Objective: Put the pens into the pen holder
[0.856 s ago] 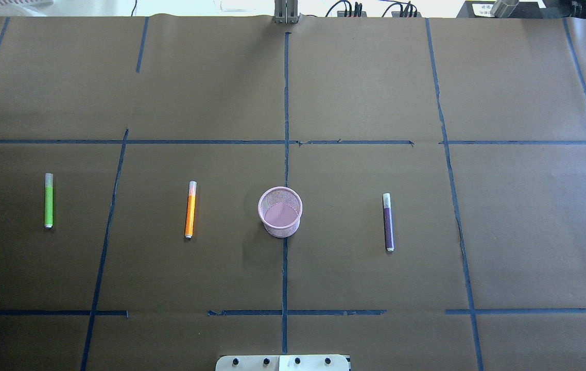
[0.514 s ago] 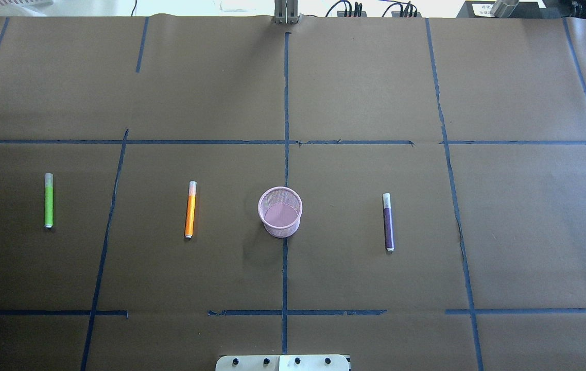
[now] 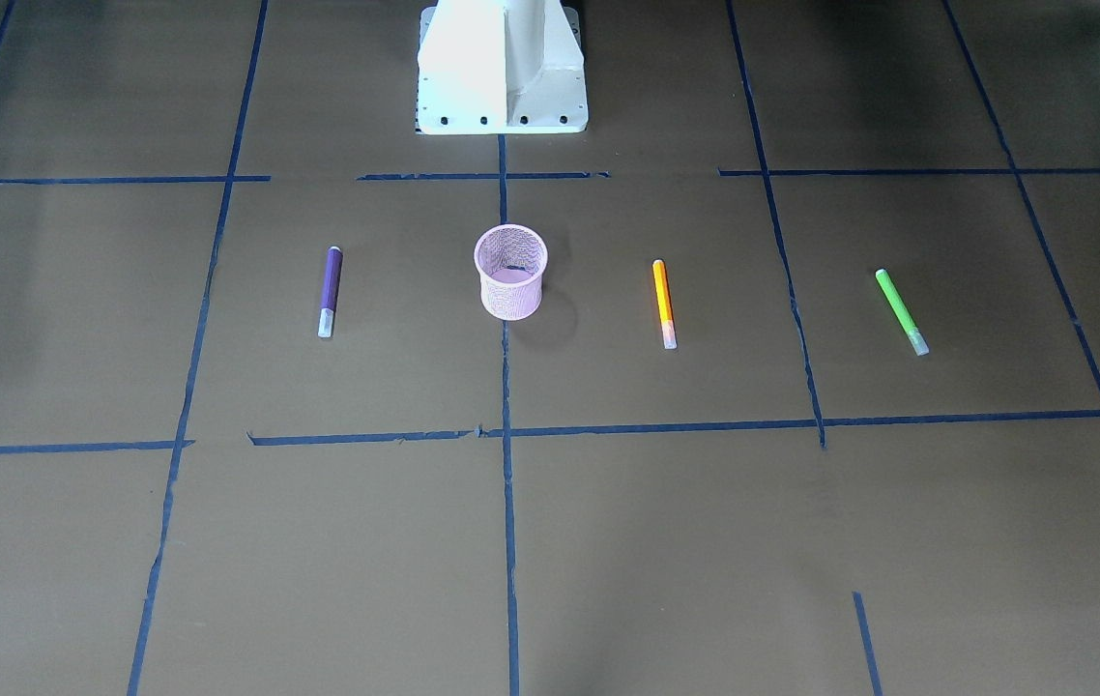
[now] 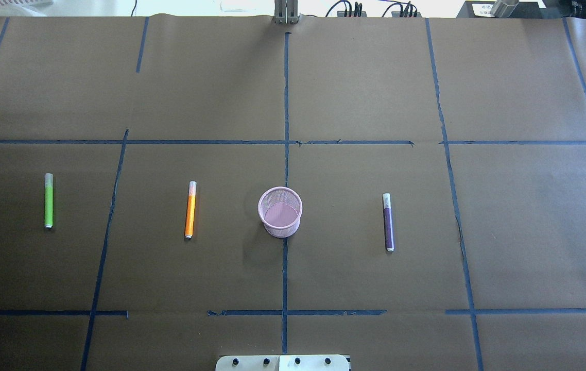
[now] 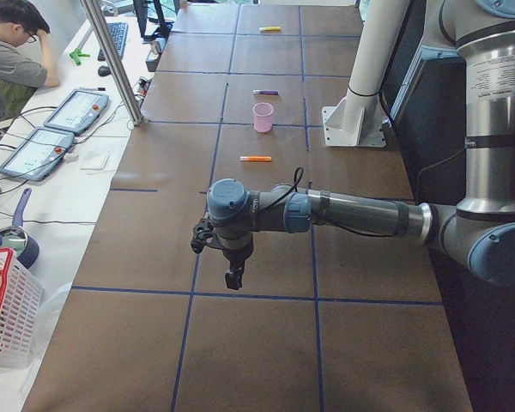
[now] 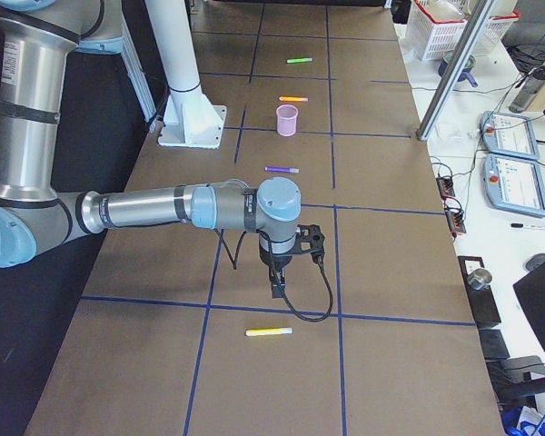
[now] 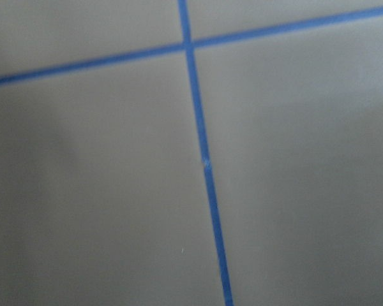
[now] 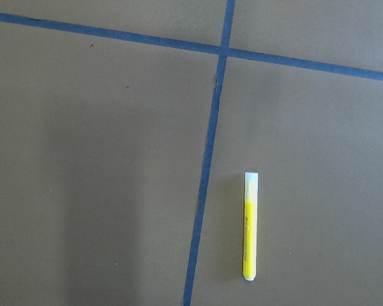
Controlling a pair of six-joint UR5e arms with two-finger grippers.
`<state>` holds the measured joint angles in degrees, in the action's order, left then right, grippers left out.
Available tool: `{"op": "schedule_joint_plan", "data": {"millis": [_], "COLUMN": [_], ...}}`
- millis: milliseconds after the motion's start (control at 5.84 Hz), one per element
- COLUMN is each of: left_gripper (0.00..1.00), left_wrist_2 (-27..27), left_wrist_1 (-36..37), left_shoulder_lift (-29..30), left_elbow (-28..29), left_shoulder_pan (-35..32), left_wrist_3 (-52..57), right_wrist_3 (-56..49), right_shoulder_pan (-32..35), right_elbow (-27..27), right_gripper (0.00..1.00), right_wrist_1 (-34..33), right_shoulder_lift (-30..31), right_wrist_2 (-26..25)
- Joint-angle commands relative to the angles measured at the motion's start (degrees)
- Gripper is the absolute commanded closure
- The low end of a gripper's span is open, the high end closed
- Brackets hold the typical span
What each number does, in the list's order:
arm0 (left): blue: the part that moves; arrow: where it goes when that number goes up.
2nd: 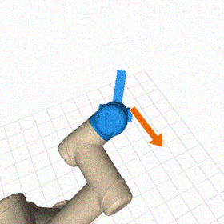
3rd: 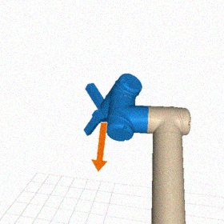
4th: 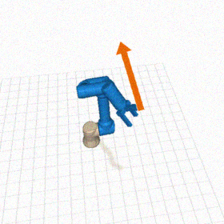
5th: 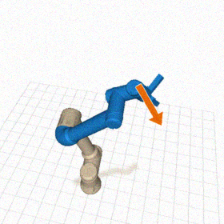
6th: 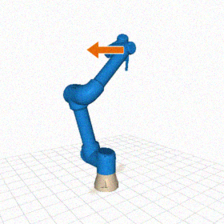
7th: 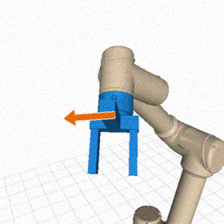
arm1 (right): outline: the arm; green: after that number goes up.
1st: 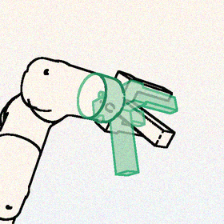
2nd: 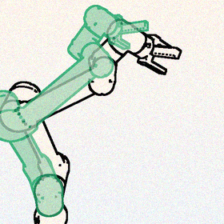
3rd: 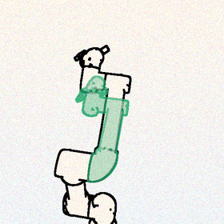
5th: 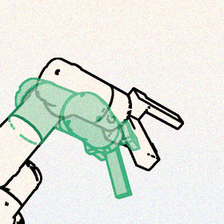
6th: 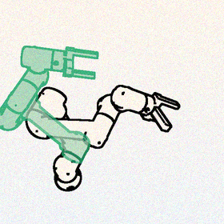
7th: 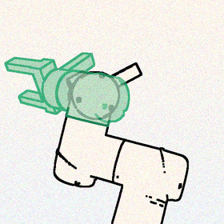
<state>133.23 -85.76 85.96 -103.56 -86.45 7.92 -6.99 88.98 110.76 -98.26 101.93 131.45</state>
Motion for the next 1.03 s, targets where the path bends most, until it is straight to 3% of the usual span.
{"op": "schedule_joint_plan", "data": {"millis": [0,171,685,856], "left_gripper": [0.0,0.0,0.0,0.0], "left_wrist_2": [0.3,0.3,-0.4,-3.6], "left_wrist_1": [-7.2,-7.4,-11.3,-13.2], "left_shoulder_lift": [4.0,4.5,5.0,5.0], "left_elbow": [1.2,1.4,1.6,1.6], "left_shoulder_pan": [0.0,0.8,12.9,16.7], "left_wrist_3": [-0.2,-7.6,-24.4,-32.3], "right_wrist_3": [0.3,0.6,1.4,1.4], "right_shoulder_pan": [0.0,0.0,0.0,0.0], "right_elbow": [0.4,0.4,0.4,0.4], "right_gripper": [0.0,0.0,0.0,0.0], "right_wrist_1": [0.0,0.0,0.0,0.0], "right_shoulder_lift": [-0.1,-0.1,-0.1,-0.1], "right_wrist_2": [1.5,1.6,1.6,1.7]}}
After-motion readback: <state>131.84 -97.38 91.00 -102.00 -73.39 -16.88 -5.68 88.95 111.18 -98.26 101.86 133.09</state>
